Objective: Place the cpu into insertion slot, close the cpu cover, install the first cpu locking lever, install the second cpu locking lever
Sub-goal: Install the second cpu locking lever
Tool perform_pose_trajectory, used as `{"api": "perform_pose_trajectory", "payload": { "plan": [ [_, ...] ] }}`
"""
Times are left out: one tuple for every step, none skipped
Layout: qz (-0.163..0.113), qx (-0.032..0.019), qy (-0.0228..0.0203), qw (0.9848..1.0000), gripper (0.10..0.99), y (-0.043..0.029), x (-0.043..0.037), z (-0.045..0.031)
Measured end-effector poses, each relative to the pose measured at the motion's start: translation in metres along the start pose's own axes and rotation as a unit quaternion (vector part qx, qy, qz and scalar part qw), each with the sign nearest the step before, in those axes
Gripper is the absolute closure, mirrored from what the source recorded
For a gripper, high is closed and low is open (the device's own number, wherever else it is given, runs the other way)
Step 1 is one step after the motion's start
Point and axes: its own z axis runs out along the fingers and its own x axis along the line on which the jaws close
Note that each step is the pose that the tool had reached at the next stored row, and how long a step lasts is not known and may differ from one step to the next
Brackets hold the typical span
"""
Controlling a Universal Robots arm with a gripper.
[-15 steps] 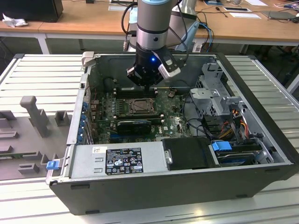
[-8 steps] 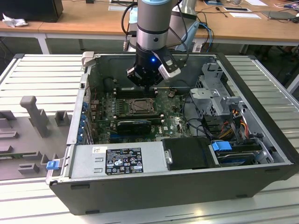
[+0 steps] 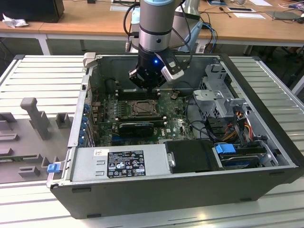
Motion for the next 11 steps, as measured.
{"api": "perform_pose_trajectory", "payload": {
  "plan": [
    [0.000,0.0000,0.0000,1.0000,0.980,-0.0002,0.0000,-0.0010],
    [0.000,0.0000,0.0000,1.0000,0.980,-0.0007,0.0000,-0.0011],
    [0.000,0.0000,0.0000,1.0000,0.980,-0.0011,0.0000,-0.0011],
    [0.000,0.0000,0.0000,1.0000,0.980,-0.0023,0.0002,-0.0013],
    [0.000,0.0000,0.0000,1.0000,0.980,-0.0029,0.0003,-0.0013],
    [0.000,0.0000,0.0000,1.0000,0.980,-0.0034,0.0003,-0.0013],
    [0.000,0.0000,0.0000,1.0000,0.980,-0.0041,0.0004,-0.0013],
    [0.000,0.0000,0.0000,1.0000,0.980,-0.0046,0.0005,-0.0014],
    [0.000,0.0000,0.0000,1.0000,0.980,-0.0053,0.0005,-0.0014],
    [0.000,0.0000,0.0000,1.0000,0.980,-0.0058,0.0006,-0.0014],
    [0.000,0.0000,0.0000,1.0000,0.980,-0.0070,0.0007,-0.0015]
  ]
}}
